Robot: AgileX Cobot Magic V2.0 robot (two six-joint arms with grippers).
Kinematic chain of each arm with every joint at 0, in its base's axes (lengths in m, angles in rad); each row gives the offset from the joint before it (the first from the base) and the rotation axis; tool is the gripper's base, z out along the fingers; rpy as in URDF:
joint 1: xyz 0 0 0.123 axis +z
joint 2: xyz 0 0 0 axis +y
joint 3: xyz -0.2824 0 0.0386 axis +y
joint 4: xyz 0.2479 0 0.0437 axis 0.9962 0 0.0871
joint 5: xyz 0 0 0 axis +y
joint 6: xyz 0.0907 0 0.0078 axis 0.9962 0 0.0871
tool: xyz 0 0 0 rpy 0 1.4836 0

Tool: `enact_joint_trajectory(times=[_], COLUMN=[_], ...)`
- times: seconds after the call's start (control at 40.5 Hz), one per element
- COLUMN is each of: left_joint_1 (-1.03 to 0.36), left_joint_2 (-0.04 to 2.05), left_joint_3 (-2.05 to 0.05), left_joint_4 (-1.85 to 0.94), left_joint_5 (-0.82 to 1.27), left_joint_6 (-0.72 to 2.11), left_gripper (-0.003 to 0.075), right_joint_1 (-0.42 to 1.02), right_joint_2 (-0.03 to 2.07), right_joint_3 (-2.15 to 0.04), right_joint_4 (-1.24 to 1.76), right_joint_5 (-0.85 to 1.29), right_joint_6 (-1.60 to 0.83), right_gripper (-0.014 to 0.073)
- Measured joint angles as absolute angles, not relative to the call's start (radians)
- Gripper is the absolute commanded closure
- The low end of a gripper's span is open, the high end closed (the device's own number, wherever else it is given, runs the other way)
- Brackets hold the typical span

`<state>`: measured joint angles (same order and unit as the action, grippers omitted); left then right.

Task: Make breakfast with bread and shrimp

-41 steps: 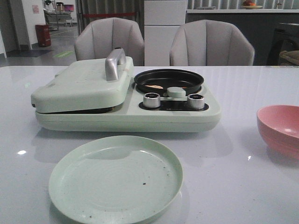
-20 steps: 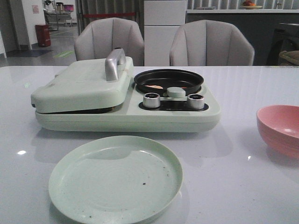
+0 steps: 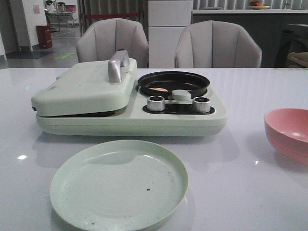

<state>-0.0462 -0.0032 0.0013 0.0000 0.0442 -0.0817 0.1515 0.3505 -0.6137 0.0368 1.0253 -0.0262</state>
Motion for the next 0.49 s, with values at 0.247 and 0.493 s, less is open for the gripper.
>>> enact_joint_trajectory(times=[0.247, 0.493], left_joint_1=[-0.078, -0.080], left_joint_2=[-0.003, -0.003], left_joint_3=[0.001, 0.001], left_joint_4=[0.000, 0.000], left_joint_5=[0.044, 0.044], left_joint_6=[-0.082, -0.082], left_gripper=[0.0619, 0.0619], right_joint_1=[0.151, 0.151], right_joint_2=[0.351, 0.351], right_joint_3=[-0.614, -0.614], right_joint_4=[0.037, 0.037], right_joint_5=[1.025, 1.025], right_joint_6=[-0.026, -0.026], right_gripper=[0.0577, 0.0577])
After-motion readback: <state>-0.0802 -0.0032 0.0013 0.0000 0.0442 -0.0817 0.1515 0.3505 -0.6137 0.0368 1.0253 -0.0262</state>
